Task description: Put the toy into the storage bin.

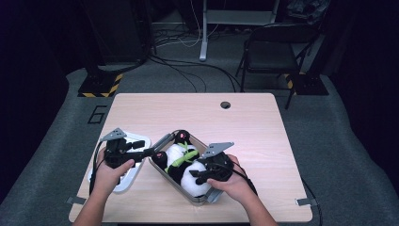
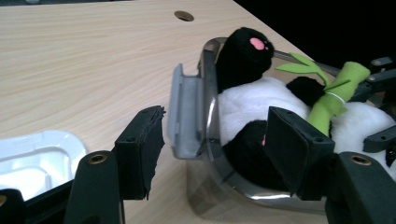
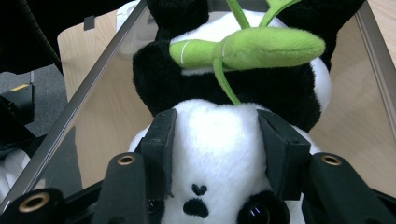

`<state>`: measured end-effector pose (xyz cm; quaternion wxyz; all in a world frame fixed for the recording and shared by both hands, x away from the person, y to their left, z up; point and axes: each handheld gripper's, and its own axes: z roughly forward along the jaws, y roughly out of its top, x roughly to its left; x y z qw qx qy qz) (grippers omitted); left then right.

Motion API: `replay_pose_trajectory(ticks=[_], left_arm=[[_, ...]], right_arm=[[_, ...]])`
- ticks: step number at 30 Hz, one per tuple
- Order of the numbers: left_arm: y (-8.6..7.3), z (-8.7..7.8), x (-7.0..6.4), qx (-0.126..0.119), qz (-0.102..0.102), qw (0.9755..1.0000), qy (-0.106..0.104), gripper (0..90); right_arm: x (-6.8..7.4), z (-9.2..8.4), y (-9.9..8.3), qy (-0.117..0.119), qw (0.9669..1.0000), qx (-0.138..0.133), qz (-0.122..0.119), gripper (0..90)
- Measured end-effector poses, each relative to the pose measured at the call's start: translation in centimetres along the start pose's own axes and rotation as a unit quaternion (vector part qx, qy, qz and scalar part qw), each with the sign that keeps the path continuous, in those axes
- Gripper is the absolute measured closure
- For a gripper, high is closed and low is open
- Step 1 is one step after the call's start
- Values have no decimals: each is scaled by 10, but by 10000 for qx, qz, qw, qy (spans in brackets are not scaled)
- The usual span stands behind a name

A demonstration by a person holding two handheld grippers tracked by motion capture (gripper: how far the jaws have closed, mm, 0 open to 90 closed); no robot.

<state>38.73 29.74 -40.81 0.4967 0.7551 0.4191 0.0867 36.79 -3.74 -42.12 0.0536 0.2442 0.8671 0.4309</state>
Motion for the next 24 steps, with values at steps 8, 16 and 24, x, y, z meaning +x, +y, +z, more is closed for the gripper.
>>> replay_pose_trajectory(ticks=[8, 16, 24], left_arm=[[-3, 14, -4, 199, 44, 9998, -70, 343], [-5, 20, -4, 452, 261, 9986, 82, 339], [-8, 23, 0, 499, 200, 9985, 80, 342]], right_arm=[[-1, 1, 0, 30, 9999, 99, -12, 495], [0, 3, 1, 21, 9998, 195, -66, 447], [0, 0, 1, 5, 10000, 91, -21, 423]])
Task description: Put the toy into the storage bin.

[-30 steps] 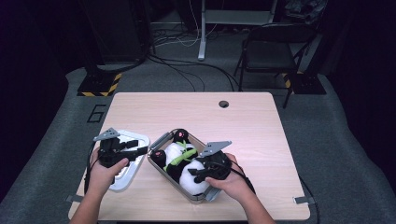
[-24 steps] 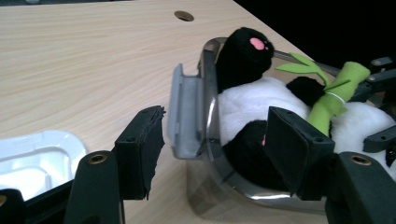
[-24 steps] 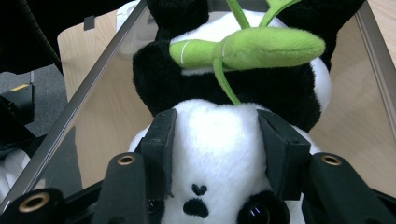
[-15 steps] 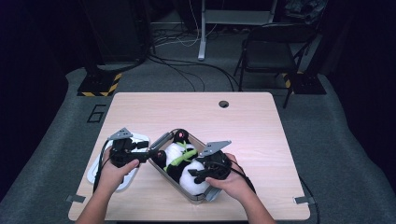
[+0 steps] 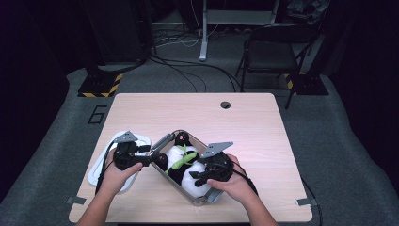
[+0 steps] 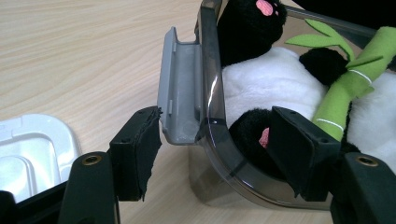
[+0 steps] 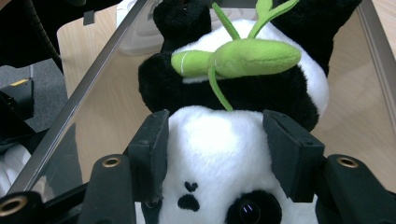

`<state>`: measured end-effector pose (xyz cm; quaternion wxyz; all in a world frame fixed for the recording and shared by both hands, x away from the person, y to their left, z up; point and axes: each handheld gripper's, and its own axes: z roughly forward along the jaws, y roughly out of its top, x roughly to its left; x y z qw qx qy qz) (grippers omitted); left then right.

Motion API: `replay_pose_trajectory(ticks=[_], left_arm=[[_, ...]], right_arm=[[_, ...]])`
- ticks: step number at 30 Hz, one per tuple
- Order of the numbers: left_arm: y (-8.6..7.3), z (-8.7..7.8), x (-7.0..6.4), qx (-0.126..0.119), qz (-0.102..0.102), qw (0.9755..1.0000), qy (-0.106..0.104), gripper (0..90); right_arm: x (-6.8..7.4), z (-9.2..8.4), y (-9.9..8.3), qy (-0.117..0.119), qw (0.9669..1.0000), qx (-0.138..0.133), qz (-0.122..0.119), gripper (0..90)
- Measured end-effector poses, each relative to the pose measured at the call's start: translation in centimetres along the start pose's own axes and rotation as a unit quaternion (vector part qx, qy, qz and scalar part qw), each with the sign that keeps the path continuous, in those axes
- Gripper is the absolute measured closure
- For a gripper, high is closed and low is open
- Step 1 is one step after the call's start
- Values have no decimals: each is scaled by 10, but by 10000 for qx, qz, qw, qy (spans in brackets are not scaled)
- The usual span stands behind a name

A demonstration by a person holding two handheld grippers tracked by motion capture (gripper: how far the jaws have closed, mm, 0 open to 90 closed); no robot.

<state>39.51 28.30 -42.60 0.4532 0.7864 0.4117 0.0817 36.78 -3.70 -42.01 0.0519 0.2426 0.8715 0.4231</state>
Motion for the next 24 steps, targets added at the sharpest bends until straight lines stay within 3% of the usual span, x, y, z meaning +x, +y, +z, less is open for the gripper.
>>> replay_pose_trajectory(ticks=[4, 7, 13, 17, 20, 24], left_arm=[[12, -3, 1, -46, 114, 9999, 90, 360], [22, -2, 3, -129, 99, 9999, 35, 360], [33, 14, 4, -126, 64, 9999, -79, 385], [39, 24, 1, -7, 313, 9995, -1, 460], [49, 31, 0, 50, 361, 9993, -17, 450], [61, 37, -2, -92, 410, 9991, 3, 396]], right_arm=[[-1, -2, 0, 12, 10000, -47, 24, 420], [-1, -4, -1, 21, 9999, -72, 67, 419], [-3, -8, -2, 31, 9999, -112, 80, 420], [-6, -10, -3, 53, 9998, -171, 59, 425], [-6, -13, -4, 64, 9997, -201, 109, 430], [-6, -14, -5, 41, 9997, -231, 99, 435]])
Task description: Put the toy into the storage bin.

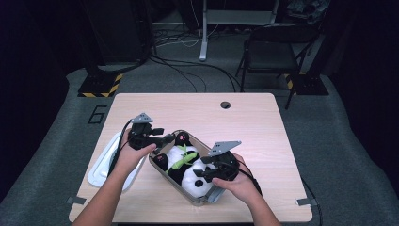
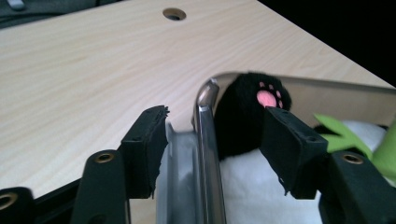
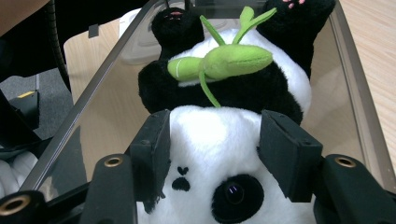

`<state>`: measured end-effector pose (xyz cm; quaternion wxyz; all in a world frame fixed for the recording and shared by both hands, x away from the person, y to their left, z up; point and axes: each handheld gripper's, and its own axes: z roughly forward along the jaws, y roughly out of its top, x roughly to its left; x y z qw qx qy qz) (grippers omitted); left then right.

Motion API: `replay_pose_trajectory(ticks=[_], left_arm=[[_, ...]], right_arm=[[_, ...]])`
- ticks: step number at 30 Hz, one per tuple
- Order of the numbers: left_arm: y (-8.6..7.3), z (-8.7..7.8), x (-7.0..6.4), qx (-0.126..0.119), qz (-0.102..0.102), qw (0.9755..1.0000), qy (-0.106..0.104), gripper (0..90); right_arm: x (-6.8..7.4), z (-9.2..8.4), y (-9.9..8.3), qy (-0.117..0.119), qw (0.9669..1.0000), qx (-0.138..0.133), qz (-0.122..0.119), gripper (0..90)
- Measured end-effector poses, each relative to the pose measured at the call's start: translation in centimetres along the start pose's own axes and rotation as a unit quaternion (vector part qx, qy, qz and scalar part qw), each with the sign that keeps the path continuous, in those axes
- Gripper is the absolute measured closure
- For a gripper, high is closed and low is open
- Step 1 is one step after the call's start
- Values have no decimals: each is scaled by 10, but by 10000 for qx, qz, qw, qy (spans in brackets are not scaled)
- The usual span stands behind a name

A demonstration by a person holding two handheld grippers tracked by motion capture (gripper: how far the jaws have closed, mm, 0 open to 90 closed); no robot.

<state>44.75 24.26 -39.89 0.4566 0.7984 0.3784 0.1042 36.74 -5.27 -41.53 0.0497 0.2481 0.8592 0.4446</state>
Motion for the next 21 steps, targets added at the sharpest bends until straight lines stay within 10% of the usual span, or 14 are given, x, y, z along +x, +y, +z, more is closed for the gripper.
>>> replay_pose_trajectory(ticks=[4, 10, 21], left_arm=[[6, 6, 1, -67, 16, 10000, -29, 359], [13, 22, -4, 99, 656, 9976, 211, 355], [18, 35, 2, 158, 664, 9976, -111, 356]], right_arm=[[-1, -2, -1, -14, 10000, -51, 19, 439], [-3, -10, -4, -136, 9997, -171, 128, 448], [-3, -26, -14, -392, 9981, -351, 312, 457]])
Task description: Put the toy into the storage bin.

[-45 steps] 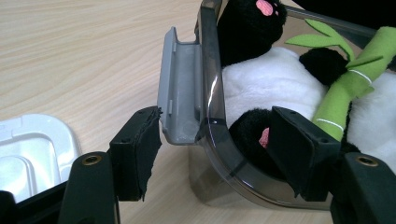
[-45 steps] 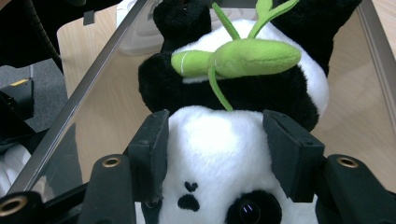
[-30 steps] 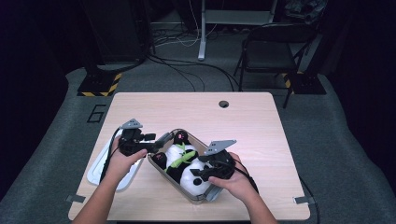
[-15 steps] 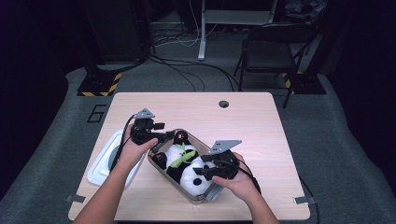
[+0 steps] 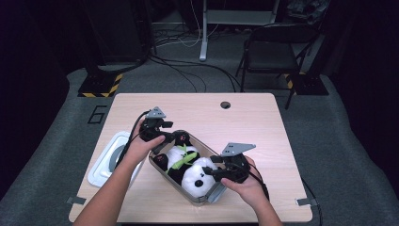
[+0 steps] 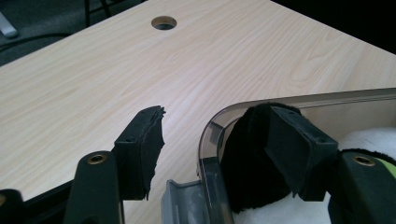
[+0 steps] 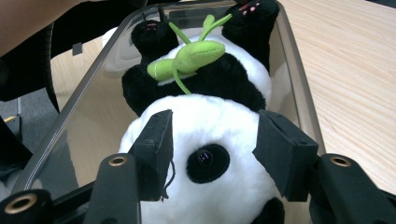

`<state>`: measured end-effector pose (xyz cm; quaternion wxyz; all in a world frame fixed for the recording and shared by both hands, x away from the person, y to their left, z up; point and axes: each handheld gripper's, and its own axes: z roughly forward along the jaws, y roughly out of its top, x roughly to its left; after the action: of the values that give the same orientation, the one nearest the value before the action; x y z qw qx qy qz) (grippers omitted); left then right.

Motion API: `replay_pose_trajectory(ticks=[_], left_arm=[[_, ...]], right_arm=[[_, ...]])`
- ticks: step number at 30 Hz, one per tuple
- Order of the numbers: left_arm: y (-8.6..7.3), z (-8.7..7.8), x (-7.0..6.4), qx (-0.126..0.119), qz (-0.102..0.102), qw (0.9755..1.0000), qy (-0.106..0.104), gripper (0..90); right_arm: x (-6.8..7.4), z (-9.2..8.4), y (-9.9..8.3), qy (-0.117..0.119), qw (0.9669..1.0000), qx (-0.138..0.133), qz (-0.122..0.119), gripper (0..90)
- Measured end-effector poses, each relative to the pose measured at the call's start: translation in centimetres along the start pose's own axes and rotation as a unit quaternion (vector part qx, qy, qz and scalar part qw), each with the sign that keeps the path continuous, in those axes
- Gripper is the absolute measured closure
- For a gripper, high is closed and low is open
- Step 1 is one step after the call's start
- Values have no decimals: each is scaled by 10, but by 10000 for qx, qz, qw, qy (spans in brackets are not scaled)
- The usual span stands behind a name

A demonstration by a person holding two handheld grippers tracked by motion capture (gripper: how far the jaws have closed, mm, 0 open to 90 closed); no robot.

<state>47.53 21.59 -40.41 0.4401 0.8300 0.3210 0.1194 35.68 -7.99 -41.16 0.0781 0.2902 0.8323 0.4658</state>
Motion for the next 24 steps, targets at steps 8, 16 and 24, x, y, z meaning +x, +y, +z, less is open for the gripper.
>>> replay_pose_trajectory(ticks=[8, 16, 24], left_arm=[[-3, 5, 4, 175, 80, 9998, 1, 340], [-7, 7, 5, 260, 60, 9996, 16, 344], [-8, -4, 13, 158, -559, 9981, -205, 363]], right_arm=[[2, -6, -3, -59, 9999, -58, 56, 458], [2, -6, -2, -51, 10000, -68, 43, 458], [0, -11, -2, -64, 9998, -163, 96, 456]])
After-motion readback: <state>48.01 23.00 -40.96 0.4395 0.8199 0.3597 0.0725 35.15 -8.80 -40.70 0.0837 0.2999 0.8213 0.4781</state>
